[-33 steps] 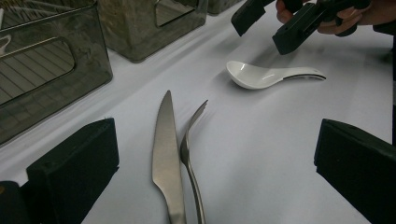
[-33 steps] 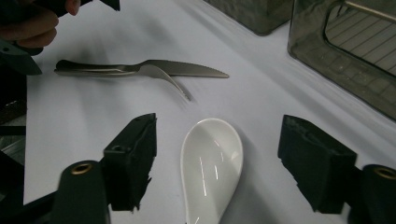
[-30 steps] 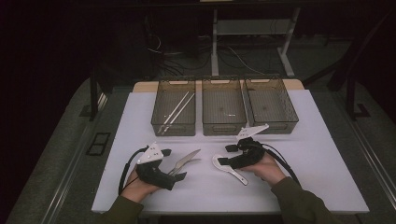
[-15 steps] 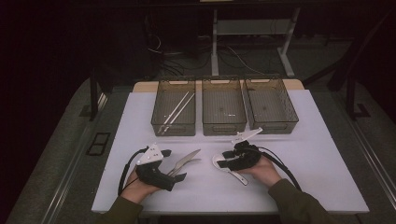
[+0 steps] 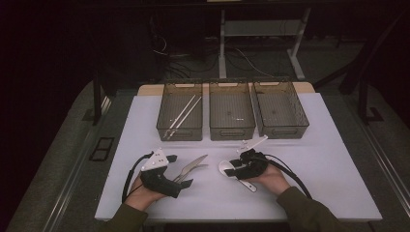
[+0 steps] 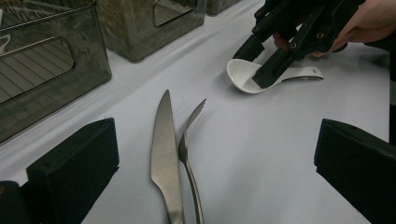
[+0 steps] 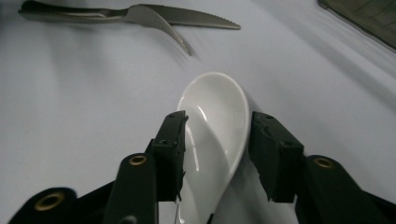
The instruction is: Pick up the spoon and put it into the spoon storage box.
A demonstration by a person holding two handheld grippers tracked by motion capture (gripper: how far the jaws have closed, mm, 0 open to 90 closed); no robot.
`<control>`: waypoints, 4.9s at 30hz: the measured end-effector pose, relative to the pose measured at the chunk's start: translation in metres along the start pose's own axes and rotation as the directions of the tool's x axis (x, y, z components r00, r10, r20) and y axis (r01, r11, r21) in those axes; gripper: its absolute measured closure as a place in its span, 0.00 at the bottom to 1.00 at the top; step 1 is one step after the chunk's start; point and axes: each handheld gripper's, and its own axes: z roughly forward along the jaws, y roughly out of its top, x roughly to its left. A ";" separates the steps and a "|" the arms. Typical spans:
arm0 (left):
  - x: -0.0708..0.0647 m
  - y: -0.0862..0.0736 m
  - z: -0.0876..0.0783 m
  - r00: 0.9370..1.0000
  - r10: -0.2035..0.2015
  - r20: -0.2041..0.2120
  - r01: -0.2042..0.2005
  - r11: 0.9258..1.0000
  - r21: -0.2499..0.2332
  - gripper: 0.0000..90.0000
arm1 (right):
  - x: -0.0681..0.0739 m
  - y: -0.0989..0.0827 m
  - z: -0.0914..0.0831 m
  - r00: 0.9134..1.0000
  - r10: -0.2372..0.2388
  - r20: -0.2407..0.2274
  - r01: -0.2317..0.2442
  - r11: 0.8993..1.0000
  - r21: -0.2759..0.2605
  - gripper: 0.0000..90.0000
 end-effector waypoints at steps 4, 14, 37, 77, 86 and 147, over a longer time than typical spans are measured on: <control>0.000 0.000 0.001 1.000 -0.001 0.004 0.001 1.000 0.001 0.00 | 0.004 0.000 0.000 0.999 -0.038 0.027 0.037 0.999 0.010 0.67; -0.001 -0.001 0.001 1.000 0.002 0.011 -0.002 1.000 0.008 0.00 | 0.008 0.000 0.001 0.999 -0.044 -0.010 0.044 0.999 0.019 0.80; 0.000 -0.004 0.002 0.999 0.016 0.036 -0.016 1.000 0.001 0.00 | 0.009 0.004 -0.008 0.999 -0.041 0.000 0.041 0.999 0.016 0.91; 0.000 -0.007 0.003 0.999 0.018 0.046 -0.019 1.000 0.002 0.00 | -0.029 0.020 -0.082 0.994 0.032 0.105 -0.017 0.990 -0.141 0.91; -0.001 -0.007 0.002 0.999 0.017 0.041 -0.017 1.000 0.002 0.00 | -0.036 0.031 -0.089 0.991 0.040 0.125 -0.019 0.986 -0.167 0.91; -0.003 -0.006 0.002 0.999 0.025 0.042 -0.025 1.000 -0.001 0.00 | -0.111 0.131 -0.019 0.961 0.077 0.266 -0.049 0.992 -0.113 0.90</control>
